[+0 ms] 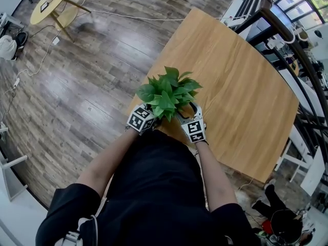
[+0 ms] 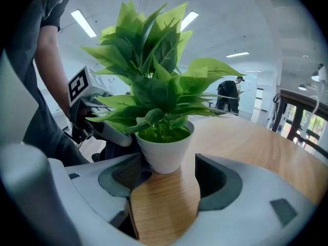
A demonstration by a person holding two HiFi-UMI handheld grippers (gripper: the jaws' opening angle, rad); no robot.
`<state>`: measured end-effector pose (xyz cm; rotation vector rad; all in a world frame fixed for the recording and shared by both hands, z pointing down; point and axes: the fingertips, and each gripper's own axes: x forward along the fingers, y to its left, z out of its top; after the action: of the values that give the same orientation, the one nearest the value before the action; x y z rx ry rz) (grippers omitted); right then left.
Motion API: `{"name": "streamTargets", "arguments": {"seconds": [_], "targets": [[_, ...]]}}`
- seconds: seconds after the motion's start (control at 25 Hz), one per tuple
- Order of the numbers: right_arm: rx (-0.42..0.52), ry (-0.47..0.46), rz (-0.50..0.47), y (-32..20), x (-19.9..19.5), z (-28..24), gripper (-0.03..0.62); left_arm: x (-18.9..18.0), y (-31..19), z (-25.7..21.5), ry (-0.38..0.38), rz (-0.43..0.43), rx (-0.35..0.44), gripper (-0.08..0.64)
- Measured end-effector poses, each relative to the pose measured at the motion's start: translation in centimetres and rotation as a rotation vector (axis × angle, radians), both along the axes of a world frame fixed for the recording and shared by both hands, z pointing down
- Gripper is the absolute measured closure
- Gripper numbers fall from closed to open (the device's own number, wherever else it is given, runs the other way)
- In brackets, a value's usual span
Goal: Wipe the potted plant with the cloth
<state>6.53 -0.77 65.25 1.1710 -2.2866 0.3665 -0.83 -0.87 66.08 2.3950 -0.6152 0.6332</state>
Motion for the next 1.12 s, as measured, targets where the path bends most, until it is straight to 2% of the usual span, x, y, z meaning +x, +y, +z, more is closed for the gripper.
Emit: {"name": "streamTargets", "arguments": {"seconds": [0.12,0.32,0.64,0.96,1.12], "targets": [[0.012,0.02,-0.063,-0.8,-1.5,-0.5,0.284,-0.3,-0.6,0.2,-0.029,0.016,0.026,0.408],[-0.016,-0.03,-0.011,-1.3,-2.2,-0.8,0.284,0.1,0.0,0.2,-0.052,0.051,0.033,0.408],[-0.02,-0.036,0.011,-1.5,-2.2,-0.8,0.284,1.4,2.4,0.3,-0.041,0.137,0.034,0.408],[-0.01,-0.033,-0.013,0.8,-3.5,-0.7,0.284,-0.1,1.2,0.7,-0.047,0.077,0.029,0.408],[-0.025,-0.053,-0.067,2.7,-4.1,-0.7,0.284,-0.7,0.6,0.5,-0.04,0.058,0.014,0.408]]}}
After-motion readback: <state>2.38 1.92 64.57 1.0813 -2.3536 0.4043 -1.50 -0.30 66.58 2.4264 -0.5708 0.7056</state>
